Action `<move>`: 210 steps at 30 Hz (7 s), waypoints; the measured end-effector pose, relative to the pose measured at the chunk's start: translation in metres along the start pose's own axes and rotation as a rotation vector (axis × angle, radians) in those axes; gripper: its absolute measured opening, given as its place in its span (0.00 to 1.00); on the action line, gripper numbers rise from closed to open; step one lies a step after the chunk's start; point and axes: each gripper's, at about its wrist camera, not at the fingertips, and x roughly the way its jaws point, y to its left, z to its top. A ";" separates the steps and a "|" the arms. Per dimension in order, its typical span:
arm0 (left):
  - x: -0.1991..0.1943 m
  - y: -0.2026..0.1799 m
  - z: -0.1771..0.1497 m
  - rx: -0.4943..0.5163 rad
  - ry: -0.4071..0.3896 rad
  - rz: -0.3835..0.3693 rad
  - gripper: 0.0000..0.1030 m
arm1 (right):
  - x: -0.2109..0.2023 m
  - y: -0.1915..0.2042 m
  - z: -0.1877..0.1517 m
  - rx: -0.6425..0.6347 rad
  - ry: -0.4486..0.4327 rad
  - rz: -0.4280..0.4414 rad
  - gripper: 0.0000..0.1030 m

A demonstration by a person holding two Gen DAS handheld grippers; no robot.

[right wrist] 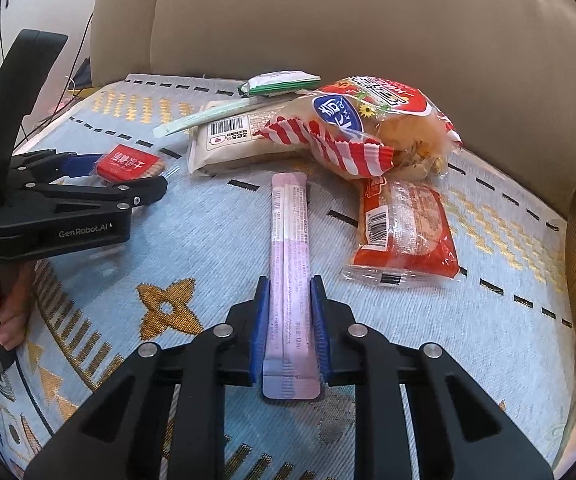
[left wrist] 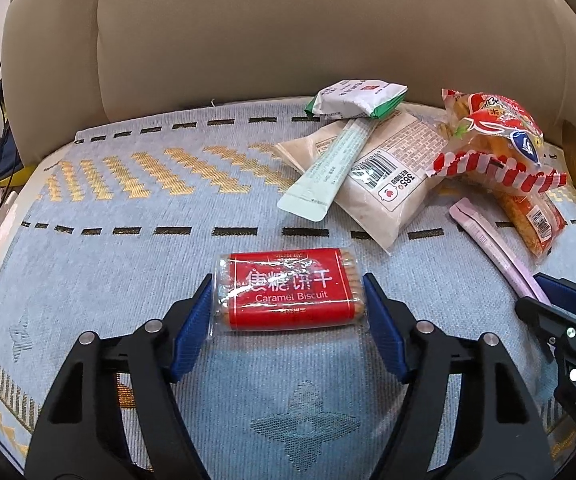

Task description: Organize snacks

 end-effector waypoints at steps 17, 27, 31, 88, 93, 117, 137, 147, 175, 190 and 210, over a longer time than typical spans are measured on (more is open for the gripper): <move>-0.021 -0.022 -0.011 0.134 -0.029 -0.005 0.65 | -0.017 0.014 -0.008 -0.014 0.014 0.064 0.19; -0.041 -0.035 -0.015 0.222 -0.066 -0.035 0.64 | -0.044 -0.003 0.009 0.056 -0.066 0.071 0.19; -0.058 -0.033 -0.005 0.173 -0.106 -0.072 0.64 | -0.077 -0.025 0.028 0.121 -0.202 0.049 0.19; -0.018 -0.261 0.195 0.396 0.124 -0.432 0.97 | -0.185 -0.314 0.002 1.075 -0.427 -0.199 0.93; -0.018 -0.227 0.207 0.344 0.087 -0.386 0.97 | -0.181 -0.288 0.027 0.991 -0.438 -0.157 0.95; 0.010 0.008 0.177 0.027 0.060 -0.158 0.97 | -0.081 -0.150 0.066 0.587 -0.215 -0.017 0.95; 0.054 0.035 0.088 -0.019 0.112 -0.119 0.97 | 0.007 -0.087 0.028 0.369 -0.002 -0.045 0.95; 0.073 0.035 0.074 -0.132 0.033 -0.153 0.97 | 0.034 -0.075 0.019 0.285 0.040 -0.057 0.95; 0.068 0.038 0.058 -0.146 -0.004 -0.162 0.97 | 0.034 -0.069 0.017 0.253 0.040 -0.080 0.95; 0.068 0.038 0.056 -0.149 -0.009 -0.159 0.97 | 0.034 -0.068 0.017 0.253 0.039 -0.079 0.95; 0.068 0.038 0.058 -0.149 -0.010 -0.158 0.97 | 0.033 -0.068 0.017 0.253 0.039 -0.079 0.95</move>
